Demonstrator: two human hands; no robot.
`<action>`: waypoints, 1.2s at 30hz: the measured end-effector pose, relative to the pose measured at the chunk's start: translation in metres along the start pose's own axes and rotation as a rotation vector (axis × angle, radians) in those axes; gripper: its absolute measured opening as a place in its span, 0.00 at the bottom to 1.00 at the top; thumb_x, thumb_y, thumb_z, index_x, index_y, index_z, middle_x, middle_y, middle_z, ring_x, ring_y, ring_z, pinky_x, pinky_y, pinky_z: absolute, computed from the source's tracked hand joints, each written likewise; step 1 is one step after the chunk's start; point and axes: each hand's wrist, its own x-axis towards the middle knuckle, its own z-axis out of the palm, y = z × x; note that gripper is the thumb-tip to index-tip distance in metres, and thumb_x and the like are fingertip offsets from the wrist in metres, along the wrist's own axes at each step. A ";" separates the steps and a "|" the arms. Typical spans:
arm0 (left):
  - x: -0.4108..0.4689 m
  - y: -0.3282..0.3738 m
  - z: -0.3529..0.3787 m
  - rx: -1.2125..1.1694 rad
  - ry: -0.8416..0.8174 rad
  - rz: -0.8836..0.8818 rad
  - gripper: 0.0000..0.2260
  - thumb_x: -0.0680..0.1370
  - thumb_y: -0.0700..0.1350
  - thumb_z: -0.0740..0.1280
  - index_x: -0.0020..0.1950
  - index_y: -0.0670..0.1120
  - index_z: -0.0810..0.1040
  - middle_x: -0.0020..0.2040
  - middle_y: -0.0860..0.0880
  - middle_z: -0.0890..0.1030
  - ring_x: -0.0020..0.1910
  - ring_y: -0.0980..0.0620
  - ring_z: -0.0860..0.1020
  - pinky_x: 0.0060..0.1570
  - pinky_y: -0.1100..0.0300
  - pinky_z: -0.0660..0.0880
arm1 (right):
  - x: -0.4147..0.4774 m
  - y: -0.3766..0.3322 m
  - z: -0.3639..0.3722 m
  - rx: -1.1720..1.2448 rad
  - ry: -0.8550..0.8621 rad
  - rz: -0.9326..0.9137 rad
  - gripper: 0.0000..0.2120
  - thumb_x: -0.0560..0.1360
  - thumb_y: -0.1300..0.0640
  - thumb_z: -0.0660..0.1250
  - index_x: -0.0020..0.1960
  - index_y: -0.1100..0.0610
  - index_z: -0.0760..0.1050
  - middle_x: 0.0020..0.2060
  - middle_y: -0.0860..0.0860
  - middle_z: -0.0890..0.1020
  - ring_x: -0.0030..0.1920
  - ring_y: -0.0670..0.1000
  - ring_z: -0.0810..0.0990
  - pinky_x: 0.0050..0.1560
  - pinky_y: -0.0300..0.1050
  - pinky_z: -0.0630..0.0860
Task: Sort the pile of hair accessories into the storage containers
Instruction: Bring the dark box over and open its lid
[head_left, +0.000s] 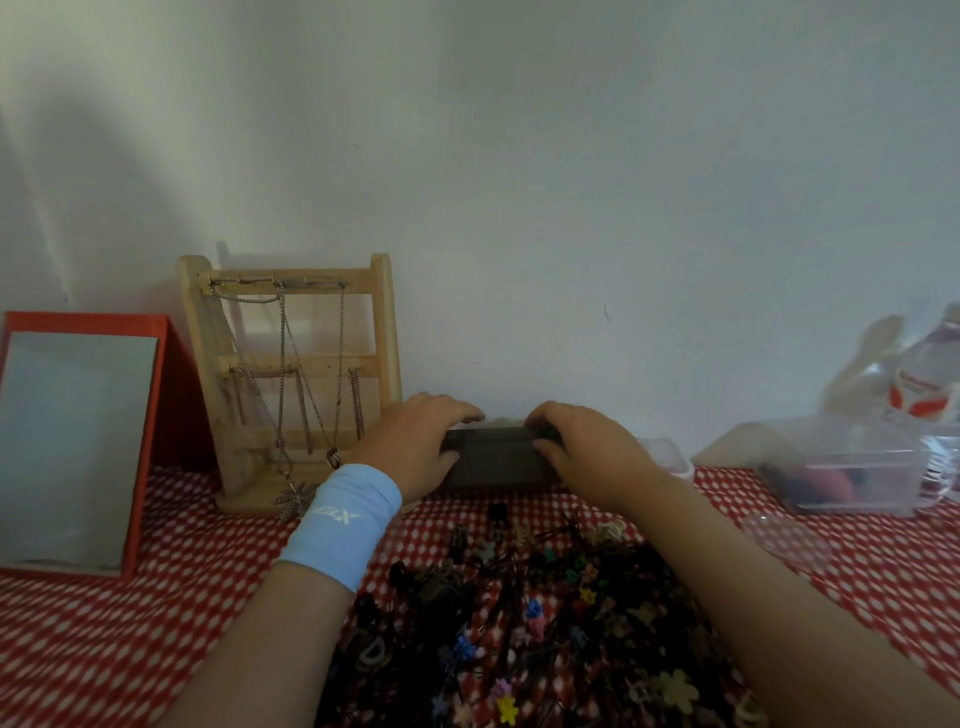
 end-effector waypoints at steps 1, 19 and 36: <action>0.001 0.002 -0.001 0.014 -0.032 -0.011 0.25 0.76 0.40 0.69 0.71 0.56 0.70 0.66 0.55 0.75 0.65 0.52 0.70 0.66 0.53 0.68 | 0.000 0.000 -0.001 0.012 0.008 0.012 0.12 0.82 0.52 0.62 0.64 0.49 0.74 0.59 0.48 0.81 0.57 0.50 0.77 0.58 0.48 0.75; -0.002 0.014 0.000 0.302 -0.052 0.106 0.26 0.70 0.42 0.72 0.65 0.59 0.70 0.56 0.53 0.68 0.57 0.50 0.67 0.51 0.59 0.66 | 0.006 0.006 -0.003 0.334 0.122 0.156 0.13 0.77 0.52 0.72 0.61 0.49 0.80 0.54 0.46 0.82 0.51 0.43 0.77 0.49 0.26 0.68; -0.004 0.017 0.007 0.214 -0.270 -0.088 0.11 0.76 0.47 0.70 0.58 0.54 0.79 0.59 0.52 0.80 0.57 0.50 0.78 0.52 0.56 0.76 | -0.001 -0.001 -0.001 0.058 -0.038 0.079 0.27 0.72 0.56 0.76 0.69 0.52 0.74 0.67 0.51 0.73 0.63 0.53 0.75 0.63 0.41 0.70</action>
